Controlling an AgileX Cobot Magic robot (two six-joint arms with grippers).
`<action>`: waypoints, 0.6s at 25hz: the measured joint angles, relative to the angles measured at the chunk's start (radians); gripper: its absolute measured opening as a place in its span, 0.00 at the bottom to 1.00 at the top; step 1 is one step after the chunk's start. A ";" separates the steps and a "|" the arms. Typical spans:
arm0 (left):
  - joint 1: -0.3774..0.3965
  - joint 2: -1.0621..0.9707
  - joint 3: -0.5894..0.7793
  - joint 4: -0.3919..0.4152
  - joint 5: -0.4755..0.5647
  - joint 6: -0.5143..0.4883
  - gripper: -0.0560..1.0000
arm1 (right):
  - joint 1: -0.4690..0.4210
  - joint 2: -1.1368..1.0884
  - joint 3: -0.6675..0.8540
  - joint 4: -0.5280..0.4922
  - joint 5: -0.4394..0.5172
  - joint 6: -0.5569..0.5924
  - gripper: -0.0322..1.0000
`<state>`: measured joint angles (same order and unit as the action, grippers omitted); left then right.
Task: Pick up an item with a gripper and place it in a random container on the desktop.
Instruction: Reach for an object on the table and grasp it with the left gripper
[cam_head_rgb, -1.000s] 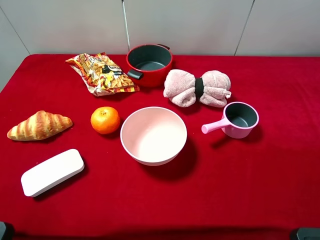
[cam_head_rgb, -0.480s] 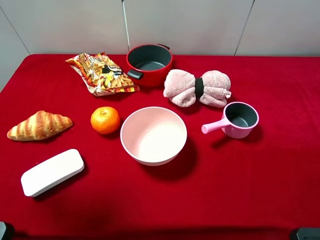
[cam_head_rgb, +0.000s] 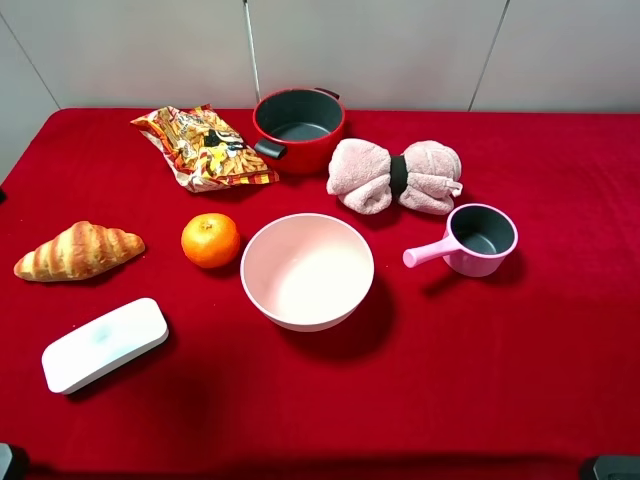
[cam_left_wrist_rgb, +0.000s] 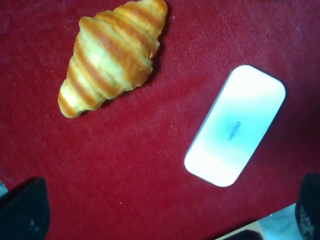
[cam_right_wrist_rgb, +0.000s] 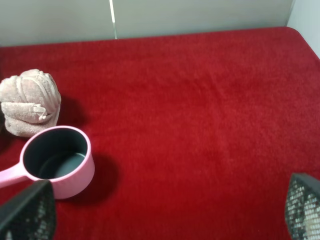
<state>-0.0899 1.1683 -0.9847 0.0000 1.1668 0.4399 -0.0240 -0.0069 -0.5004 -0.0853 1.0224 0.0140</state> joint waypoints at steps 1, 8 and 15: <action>0.000 0.015 -0.004 0.010 0.000 0.011 0.98 | 0.000 0.000 0.000 0.000 0.000 0.000 0.70; 0.000 0.127 -0.026 0.037 0.000 0.083 0.98 | 0.000 0.000 0.000 0.000 0.000 0.000 0.70; 0.000 0.260 -0.031 0.055 -0.001 0.136 0.98 | 0.000 0.000 0.000 0.000 0.000 0.000 0.70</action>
<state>-0.0899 1.4278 -1.0160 0.0552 1.1659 0.5755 -0.0240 -0.0069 -0.5004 -0.0853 1.0224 0.0140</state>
